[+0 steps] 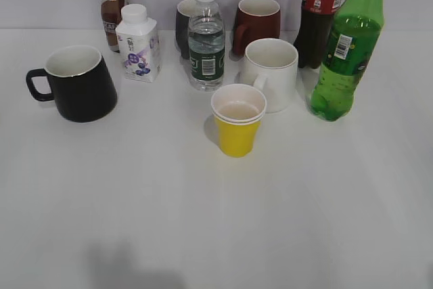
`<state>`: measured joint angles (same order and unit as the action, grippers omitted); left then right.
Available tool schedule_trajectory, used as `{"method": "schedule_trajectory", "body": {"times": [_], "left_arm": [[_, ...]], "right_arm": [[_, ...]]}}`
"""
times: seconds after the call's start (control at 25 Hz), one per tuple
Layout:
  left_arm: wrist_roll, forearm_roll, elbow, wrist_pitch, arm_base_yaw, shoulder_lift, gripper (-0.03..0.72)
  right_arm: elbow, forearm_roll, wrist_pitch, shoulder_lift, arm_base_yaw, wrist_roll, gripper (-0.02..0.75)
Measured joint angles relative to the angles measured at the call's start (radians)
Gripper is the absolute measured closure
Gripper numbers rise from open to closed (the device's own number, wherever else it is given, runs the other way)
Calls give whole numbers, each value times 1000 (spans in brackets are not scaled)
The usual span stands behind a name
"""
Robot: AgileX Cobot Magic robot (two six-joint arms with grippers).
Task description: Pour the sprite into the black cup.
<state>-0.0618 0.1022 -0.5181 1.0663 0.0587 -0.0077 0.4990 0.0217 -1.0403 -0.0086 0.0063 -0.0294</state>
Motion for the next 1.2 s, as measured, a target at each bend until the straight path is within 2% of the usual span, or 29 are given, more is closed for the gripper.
{"method": "schedule_trajectory", "body": {"times": [0.4,0.48,0.56,0.68,0.84,1.0,1.2], "left_arm": [[0,-17,-20,-61,0,0,156],[0,-67,-22,-184,0,0,157],[0,-102,-17,-419,0,12,165],[0,-90,33,-776,0,110,179],[0,-21,135,-1197,0,367,183],[0,-4,171,-1448,0,673,183],[0,-3,173,-1579,0,1003,183]], "right_arm": [[0,0,0,0,0,0,164],[0,0,0,0,0,0,164],[0,0,0,0,0,0,164],[0,0,0,0,0,0,164],[0,0,0,0,0,0,164],[0,0,0,0,0,0,164],[0,0,0,0,0,0,164]]}}
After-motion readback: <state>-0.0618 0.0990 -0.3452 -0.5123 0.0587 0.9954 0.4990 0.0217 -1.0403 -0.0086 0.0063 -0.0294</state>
